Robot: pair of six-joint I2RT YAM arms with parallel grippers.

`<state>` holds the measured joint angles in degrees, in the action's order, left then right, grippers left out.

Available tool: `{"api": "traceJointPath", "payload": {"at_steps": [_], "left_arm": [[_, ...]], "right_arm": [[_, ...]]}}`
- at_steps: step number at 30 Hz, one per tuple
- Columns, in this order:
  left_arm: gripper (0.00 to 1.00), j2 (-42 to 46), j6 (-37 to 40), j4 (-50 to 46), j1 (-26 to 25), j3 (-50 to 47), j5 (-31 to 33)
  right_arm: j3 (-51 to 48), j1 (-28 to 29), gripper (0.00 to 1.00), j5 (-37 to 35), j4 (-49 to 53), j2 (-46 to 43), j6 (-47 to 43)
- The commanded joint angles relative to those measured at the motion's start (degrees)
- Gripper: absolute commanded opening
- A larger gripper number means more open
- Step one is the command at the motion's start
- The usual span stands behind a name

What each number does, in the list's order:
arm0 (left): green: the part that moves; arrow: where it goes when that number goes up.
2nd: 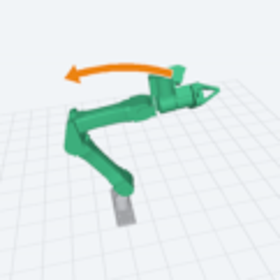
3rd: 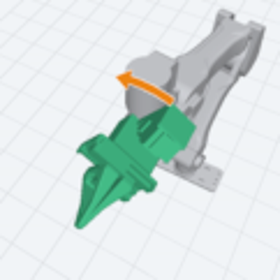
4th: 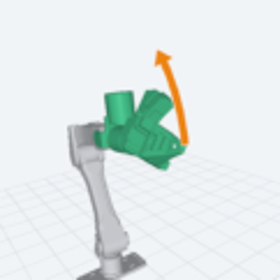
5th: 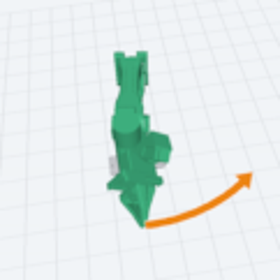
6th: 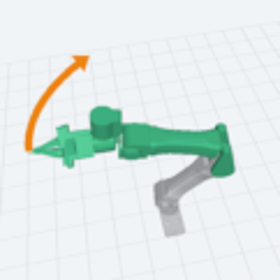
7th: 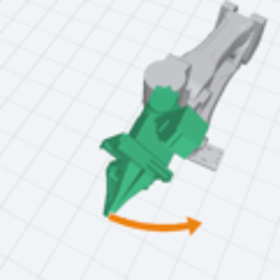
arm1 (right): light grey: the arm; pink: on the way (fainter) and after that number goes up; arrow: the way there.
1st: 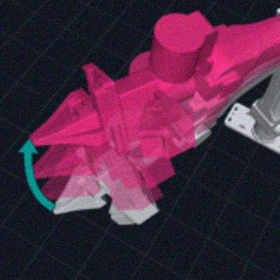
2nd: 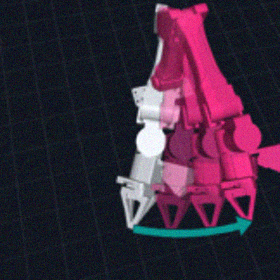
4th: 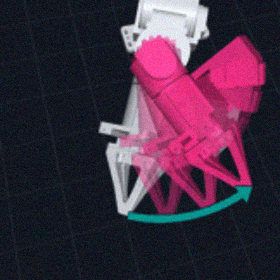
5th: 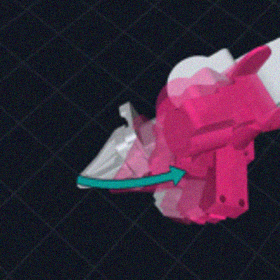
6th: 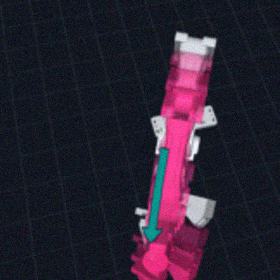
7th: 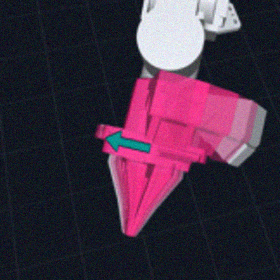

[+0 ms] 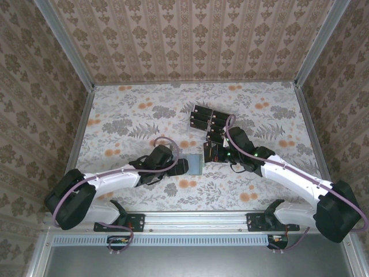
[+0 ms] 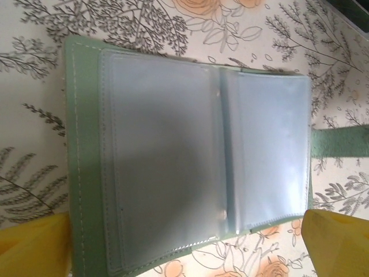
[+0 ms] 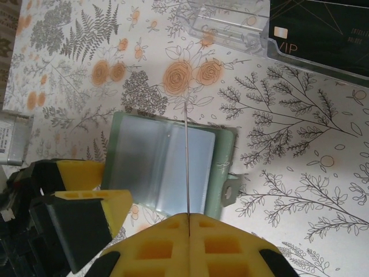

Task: Put the credit cards into the card holder
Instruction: Rotate the card holder at the center of the table, then insert the credit card into the card slot.

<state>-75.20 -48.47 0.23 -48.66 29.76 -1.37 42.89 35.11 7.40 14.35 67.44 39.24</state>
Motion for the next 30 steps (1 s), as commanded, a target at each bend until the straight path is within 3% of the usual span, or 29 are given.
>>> {"api": "traceJointPath", "payload": {"at_steps": [1, 9, 18, 30], "left_arm": [[1.0, 1.17, -1.66, -1.03, -1.36, 0.96, 2.02], [1.0, 5.25, 0.18, -12.24, 1.16, 2.58, 10.77], [1.0, 4.0, 9.63, -10.09, 9.06, 3.89, 3.66], [1.0, -3.07, 12.48, -6.13, 9.16, 4.54, -0.01]], "right_arm": [[-0.36, -0.31, 0.0, 1.6, 0.2, -1.61, -0.39], [-1.73, -0.31, 0.0, 5.04, -3.82, -1.46, 2.07], [-4.54, 2.38, 0.0, 7.64, -13.45, 1.36, 7.34], [-6.59, 5.72, 0.0, 7.32, -21.76, 7.38, 10.93]]}}
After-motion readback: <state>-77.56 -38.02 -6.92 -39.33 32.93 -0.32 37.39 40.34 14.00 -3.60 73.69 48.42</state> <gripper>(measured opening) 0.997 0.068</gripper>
